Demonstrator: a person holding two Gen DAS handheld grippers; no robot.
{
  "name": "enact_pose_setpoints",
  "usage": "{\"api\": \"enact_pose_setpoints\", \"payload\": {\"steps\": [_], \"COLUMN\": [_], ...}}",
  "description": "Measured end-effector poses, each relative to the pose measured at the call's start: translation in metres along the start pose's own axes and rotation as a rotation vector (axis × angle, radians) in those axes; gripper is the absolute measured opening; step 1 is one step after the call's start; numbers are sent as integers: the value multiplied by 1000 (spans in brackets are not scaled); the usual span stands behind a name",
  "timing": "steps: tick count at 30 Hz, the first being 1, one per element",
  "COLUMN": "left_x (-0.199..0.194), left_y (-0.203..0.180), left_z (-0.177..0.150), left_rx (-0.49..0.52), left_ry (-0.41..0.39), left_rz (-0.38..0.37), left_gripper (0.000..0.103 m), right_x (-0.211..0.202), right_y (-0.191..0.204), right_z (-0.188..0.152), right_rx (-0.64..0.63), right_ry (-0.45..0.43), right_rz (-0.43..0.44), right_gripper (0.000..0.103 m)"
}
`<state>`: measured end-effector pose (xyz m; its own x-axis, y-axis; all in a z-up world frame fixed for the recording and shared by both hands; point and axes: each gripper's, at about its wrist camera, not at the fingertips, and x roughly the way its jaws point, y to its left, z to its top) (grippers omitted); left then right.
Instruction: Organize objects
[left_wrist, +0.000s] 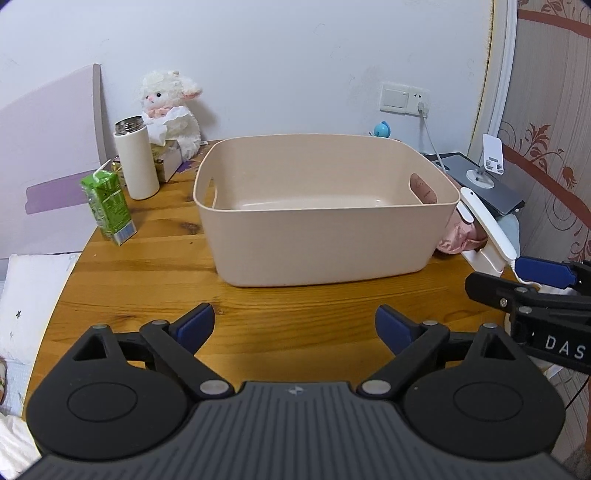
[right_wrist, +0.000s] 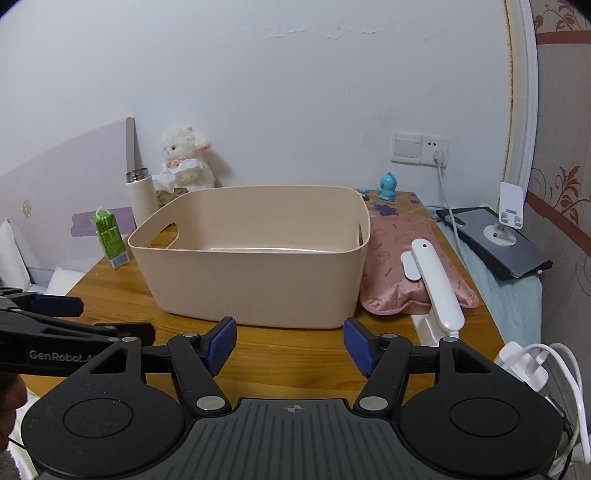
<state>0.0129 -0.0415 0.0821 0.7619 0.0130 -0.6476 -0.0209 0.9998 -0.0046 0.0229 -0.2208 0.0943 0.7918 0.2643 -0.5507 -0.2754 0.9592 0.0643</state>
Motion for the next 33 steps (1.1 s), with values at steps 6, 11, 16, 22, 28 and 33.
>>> {"api": "enact_pose_setpoints", "payload": {"steps": [6,11,16,22,28,33], "left_x": [-9,-13,-17,-17,-15,-18], "left_y": [9,12,11,8,8,9], "left_z": [-6,-7,-8,-9,-8,-6], "left_rx": [-14,-14,1,19,25,28], "left_ry": [-4,-3,-11,-6,-1,-15], "left_rz": [9,-4,-10,-19,-28,-27], "left_gripper": [95,95,95,95,95,95], "right_x": [-3,-5,-7,-4,-2,3], "right_y": [2,2,2,4,4,4], "right_z": [-6,-6,-6,-8,-9,-8], "right_rx": [-4,-5,-10,-29,-31,-30], "right_ry": [2,2,-2,-2,0,10], "right_rz": [-6,-7,-17,-35,-37,-38], "right_gripper": [68,68,68,68,71,72]}}
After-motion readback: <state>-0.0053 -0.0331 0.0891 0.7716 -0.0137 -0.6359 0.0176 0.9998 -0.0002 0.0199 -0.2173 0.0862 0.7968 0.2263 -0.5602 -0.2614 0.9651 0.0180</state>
